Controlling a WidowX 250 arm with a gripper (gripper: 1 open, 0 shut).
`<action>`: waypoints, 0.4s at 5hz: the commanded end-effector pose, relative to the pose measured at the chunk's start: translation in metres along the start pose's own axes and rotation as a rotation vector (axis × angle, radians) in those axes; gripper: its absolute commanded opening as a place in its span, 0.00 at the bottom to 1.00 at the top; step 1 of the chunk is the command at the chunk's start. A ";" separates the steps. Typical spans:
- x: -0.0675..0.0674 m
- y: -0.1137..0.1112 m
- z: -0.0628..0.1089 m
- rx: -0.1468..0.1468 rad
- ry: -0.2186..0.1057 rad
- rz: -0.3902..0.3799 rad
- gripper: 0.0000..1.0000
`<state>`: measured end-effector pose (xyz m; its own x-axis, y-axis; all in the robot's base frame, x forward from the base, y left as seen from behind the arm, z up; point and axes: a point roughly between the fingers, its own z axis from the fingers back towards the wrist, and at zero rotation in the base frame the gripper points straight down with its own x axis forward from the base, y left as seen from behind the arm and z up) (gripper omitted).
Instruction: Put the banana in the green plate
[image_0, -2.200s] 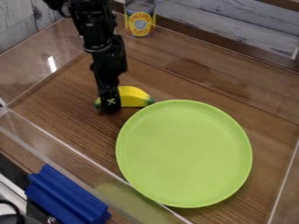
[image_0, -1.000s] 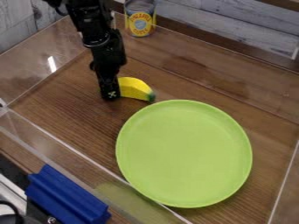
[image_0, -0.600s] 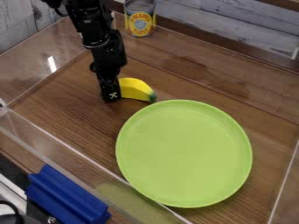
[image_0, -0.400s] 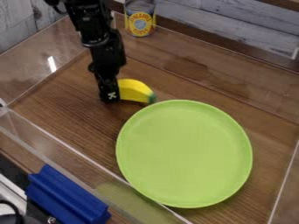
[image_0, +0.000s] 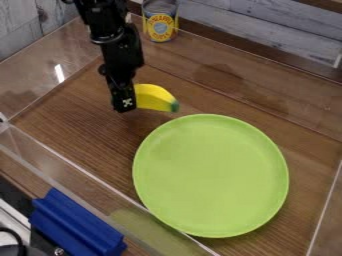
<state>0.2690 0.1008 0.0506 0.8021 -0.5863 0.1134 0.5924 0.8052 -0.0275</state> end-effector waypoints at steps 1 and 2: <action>0.008 -0.003 0.023 0.056 -0.030 -0.015 0.00; 0.012 -0.020 0.028 0.054 -0.036 -0.031 0.00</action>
<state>0.2601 0.0786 0.0681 0.7860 -0.6057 0.1234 0.6117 0.7910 -0.0138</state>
